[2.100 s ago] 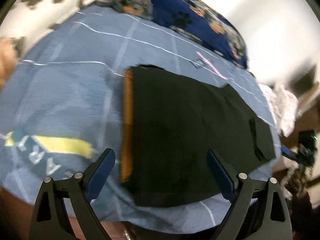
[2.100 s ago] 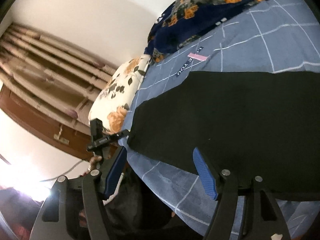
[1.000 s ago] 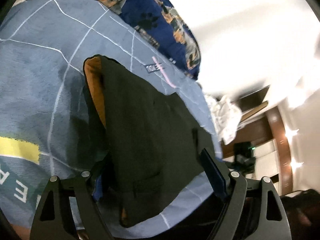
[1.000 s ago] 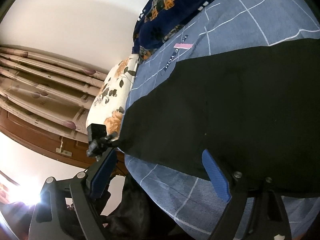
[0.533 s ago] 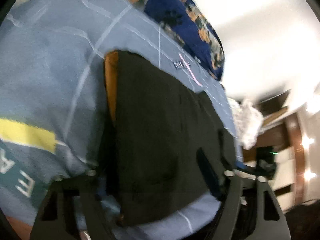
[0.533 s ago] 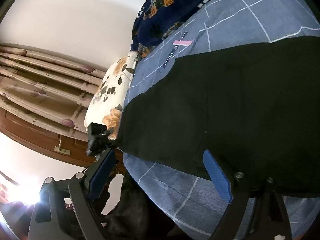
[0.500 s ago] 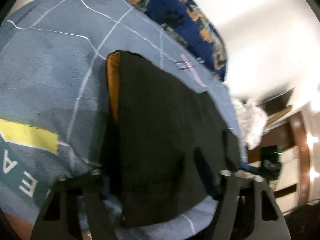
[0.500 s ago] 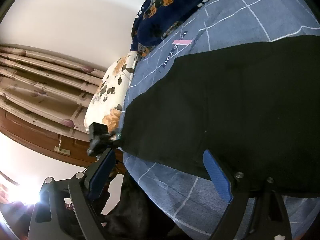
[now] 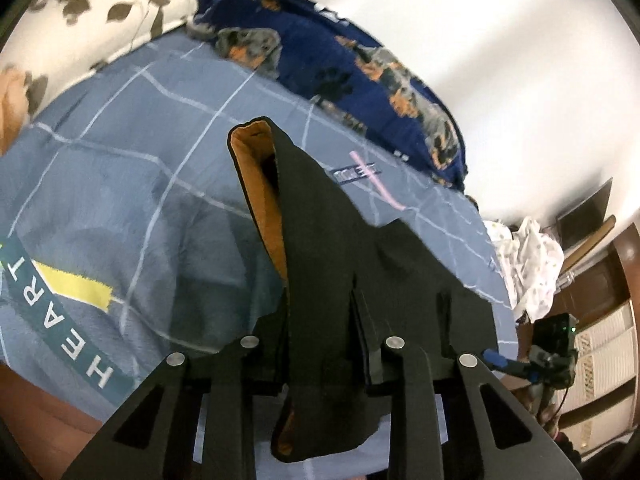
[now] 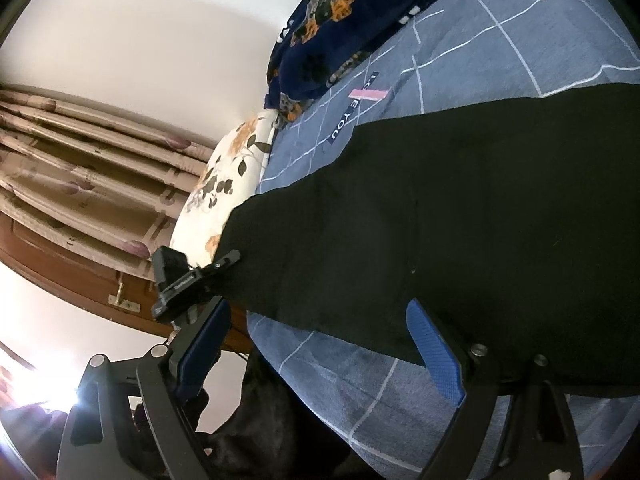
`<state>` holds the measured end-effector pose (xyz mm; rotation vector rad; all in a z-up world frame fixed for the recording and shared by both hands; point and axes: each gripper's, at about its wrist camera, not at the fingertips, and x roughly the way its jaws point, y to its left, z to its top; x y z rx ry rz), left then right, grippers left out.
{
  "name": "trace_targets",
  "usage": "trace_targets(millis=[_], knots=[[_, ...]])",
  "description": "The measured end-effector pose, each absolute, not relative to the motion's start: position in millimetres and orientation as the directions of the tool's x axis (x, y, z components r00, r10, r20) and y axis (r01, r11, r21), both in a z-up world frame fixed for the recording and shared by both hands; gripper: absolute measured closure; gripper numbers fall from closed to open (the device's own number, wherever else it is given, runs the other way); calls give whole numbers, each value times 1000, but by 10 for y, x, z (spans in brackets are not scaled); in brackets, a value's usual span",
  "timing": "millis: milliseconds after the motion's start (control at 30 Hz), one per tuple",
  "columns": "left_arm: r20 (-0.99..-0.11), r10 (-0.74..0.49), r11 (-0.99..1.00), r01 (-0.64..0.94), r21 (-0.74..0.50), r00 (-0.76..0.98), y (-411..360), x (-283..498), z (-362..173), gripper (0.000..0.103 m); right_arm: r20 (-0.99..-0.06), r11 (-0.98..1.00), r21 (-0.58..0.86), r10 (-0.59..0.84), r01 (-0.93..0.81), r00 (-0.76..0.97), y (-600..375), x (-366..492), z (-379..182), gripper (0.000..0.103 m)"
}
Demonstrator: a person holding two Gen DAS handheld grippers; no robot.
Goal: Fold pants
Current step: 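Lift the held trouser end upward with the left gripper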
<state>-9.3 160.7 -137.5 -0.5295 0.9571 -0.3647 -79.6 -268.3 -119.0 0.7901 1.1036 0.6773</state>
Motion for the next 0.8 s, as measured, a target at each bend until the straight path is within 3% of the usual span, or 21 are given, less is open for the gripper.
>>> trace_targets(millis=[400, 800], knots=[[-654, -474, 861, 157, -483, 589, 1074, -173, -851, 77, -468, 520, 851, 811, -67, 352, -2811, -791, -1156, 15], [-618, -506, 848, 217, -483, 602, 715, -183, -621, 77, -453, 510, 858, 810, -65, 372, -2850, -783, -1124, 15]])
